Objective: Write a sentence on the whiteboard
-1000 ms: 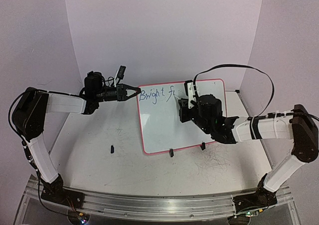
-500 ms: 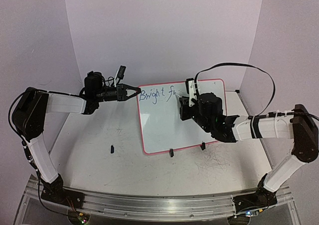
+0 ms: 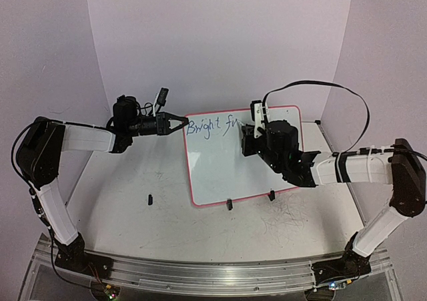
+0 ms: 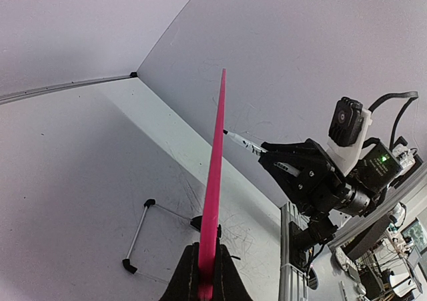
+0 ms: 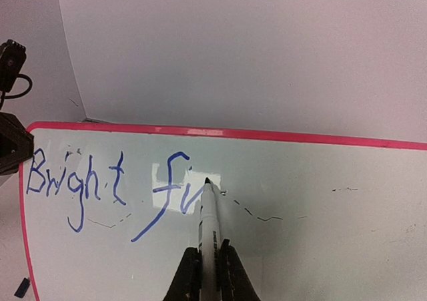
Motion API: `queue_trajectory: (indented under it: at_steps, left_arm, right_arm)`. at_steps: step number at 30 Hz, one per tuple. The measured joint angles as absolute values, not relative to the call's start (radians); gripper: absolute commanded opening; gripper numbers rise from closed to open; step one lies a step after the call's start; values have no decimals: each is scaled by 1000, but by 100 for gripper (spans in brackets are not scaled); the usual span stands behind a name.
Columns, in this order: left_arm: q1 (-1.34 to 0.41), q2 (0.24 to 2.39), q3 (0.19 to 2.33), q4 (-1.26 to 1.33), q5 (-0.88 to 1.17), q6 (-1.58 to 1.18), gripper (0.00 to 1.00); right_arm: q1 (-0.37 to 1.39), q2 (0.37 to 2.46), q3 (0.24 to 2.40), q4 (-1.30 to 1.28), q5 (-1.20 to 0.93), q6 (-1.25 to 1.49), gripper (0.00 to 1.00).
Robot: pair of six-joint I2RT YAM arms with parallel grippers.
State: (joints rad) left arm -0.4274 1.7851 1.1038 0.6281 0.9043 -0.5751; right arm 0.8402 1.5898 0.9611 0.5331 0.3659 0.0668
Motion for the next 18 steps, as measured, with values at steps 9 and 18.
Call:
queue_trajectory:
  at_steps: [9,18]
  left_arm:
    - [-427,1785,1104,627,903,-575,0]
    - [-427,1785,1104,625,902,-575,0]
  right_arm:
    - [843,1589,937,538,346,93,0]
    - [848,1571,902,536,342,108,0]
